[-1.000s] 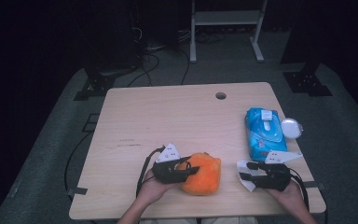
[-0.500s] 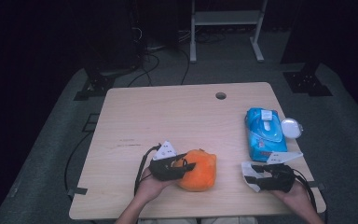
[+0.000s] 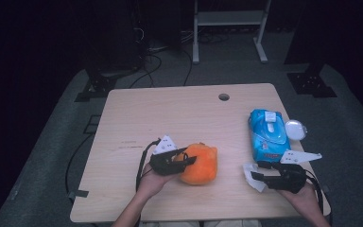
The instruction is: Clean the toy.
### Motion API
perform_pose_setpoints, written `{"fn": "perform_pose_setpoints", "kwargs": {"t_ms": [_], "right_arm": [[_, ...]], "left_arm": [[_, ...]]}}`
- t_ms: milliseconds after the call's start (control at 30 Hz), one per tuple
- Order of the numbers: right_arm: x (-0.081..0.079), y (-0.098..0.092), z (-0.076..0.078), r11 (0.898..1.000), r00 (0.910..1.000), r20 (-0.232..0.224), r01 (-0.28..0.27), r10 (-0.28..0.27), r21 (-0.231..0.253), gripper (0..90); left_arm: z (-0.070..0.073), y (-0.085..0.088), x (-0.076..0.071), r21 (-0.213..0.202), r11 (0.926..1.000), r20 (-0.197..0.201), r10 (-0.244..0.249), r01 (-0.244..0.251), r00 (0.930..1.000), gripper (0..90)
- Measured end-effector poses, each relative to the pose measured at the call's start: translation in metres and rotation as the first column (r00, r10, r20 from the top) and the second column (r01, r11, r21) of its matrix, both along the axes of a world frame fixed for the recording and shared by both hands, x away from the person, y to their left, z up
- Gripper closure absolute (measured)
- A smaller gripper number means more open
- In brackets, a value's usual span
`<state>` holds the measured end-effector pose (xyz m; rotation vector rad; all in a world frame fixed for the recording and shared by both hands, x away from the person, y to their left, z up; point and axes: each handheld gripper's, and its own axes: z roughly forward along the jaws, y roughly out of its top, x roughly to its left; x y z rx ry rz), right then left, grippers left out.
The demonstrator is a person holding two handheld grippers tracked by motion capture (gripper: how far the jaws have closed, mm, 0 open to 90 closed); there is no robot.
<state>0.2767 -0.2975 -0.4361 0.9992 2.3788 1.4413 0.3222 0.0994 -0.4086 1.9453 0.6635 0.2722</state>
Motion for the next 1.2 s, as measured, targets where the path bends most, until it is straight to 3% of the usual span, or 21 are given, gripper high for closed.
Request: {"fn": "perform_pose_setpoints", "kwargs": {"t_ms": [200,433,567,700,767,1033,1200], "right_arm": [[0.003,0.006,0.004,0.999,0.9997,0.020,-0.013,0.012,0.036,40.2],[0.005,0.007,0.004,0.998,0.9996,0.023,-0.019,0.018,0.064,37.8],[0.006,0.007,0.006,0.997,0.9997,0.020,-0.018,0.017,0.076,36.9],[0.008,0.009,0.006,0.997,0.9996,0.019,-0.020,0.019,0.077,36.2],[0.009,0.011,0.005,0.997,0.9997,0.016,-0.020,0.019,0.076,36.0],[0.014,0.014,0.005,0.997,0.9998,0.014,-0.017,0.016,0.080,35.1],[0.015,0.016,0.005,0.997,0.9998,0.012,-0.020,0.019,0.076,34.8]], "left_arm": [[0.013,0.002,0.021,0.022,0.9975,0.063,0.065,-0.067,0.9959,55.7],[0.011,-0.001,0.041,0.039,0.9901,0.087,0.131,-0.135,0.9875,55.6],[0.004,-0.002,0.049,0.044,0.9867,0.067,0.153,-0.156,0.9859,55.0],[-0.006,-0.004,0.053,0.074,0.9868,0.025,0.142,-0.144,0.9895,49.9],[-0.009,-0.002,0.053,0.053,0.9881,0.015,0.143,-0.144,0.9895,46.7],[-0.003,0.006,0.049,0.052,0.9892,0.006,0.137,-0.137,0.9906,37.5],[0.003,0.014,0.044,0.017,0.9898,0.011,0.141,-0.141,0.9900,35.7]]}}
